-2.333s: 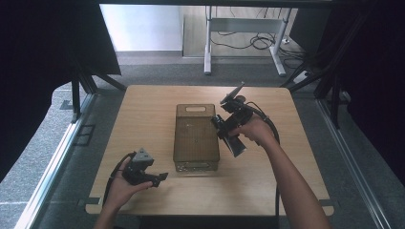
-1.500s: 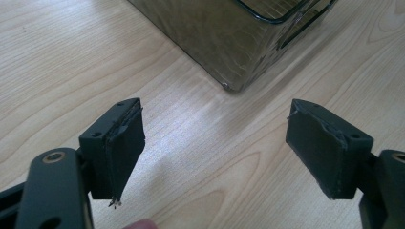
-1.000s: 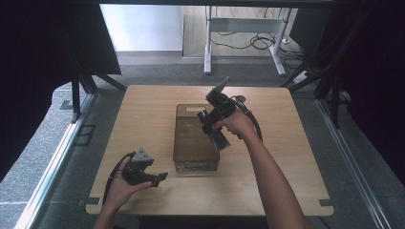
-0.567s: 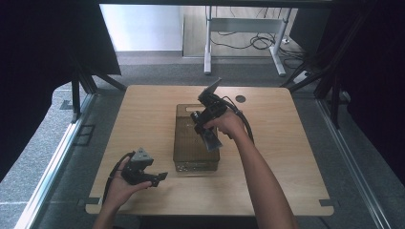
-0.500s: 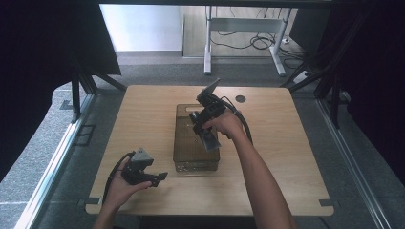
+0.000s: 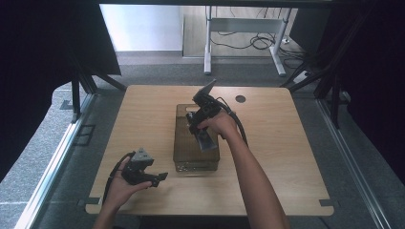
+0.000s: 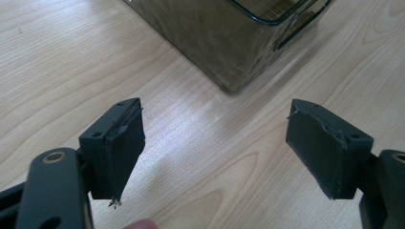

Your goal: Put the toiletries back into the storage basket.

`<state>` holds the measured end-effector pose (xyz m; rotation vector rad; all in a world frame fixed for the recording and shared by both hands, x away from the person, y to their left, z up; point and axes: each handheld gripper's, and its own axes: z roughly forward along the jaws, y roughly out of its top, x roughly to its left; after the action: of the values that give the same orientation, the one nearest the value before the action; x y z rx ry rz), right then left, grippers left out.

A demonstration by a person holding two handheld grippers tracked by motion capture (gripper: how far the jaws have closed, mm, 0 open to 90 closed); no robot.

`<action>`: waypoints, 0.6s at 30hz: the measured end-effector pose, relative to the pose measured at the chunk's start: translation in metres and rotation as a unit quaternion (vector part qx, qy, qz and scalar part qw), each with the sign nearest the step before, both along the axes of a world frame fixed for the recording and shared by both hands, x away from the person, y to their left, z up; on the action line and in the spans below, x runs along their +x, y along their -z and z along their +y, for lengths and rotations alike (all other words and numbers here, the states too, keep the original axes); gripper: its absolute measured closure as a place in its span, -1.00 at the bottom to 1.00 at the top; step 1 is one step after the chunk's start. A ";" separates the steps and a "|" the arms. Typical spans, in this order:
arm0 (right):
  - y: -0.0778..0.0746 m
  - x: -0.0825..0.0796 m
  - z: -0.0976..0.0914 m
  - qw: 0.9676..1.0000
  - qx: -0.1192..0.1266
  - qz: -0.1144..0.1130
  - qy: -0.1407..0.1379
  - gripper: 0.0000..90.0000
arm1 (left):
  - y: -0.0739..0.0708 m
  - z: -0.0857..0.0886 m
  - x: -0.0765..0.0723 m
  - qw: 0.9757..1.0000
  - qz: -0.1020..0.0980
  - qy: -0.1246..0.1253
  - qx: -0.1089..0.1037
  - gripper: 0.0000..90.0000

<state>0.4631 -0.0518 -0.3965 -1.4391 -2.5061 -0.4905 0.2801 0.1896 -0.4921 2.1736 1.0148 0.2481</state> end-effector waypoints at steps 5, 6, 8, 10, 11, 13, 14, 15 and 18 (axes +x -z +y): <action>0.003 0.001 0.003 1.000 0.002 0.003 0.009 0.03 | 0.000 0.000 0.000 1.000 0.001 0.000 0.000 -0.53; 0.004 0.002 0.003 1.000 0.000 0.004 0.013 0.03 | 0.001 0.000 0.001 1.000 0.000 0.001 0.001 -0.53; 0.005 0.002 0.005 1.000 -0.001 0.007 0.020 0.03 | 0.001 0.000 0.001 1.000 0.000 0.003 0.002 -0.53; 0.007 0.002 0.007 1.000 -0.002 0.008 0.019 0.03 | 0.001 0.000 0.000 1.000 0.001 0.000 0.000 -0.53; 0.007 0.002 0.008 1.000 -0.003 0.007 0.020 0.03 | 0.000 0.000 0.000 1.000 0.001 0.001 0.000 -0.53; 0.008 0.003 0.009 1.000 -0.002 0.009 0.023 0.03 | 0.000 0.000 0.000 1.000 0.001 0.000 0.000 -0.53; 0.009 0.003 0.010 1.000 0.000 0.010 0.024 0.03 | 0.000 0.000 0.000 1.000 0.001 0.000 -0.001 -0.53; 0.010 0.003 0.011 1.000 -0.001 0.009 0.025 0.03 | 0.000 0.000 0.000 1.000 0.001 0.000 -0.001 -0.53; 0.013 0.004 0.013 1.000 -0.002 0.014 0.025 0.03 | 0.001 0.000 0.000 1.000 0.002 0.001 0.000 -0.53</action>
<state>0.4673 -0.0387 -0.4093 -1.5034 -2.4560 -0.4731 0.2805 0.1898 -0.4928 2.1753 1.0153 0.2434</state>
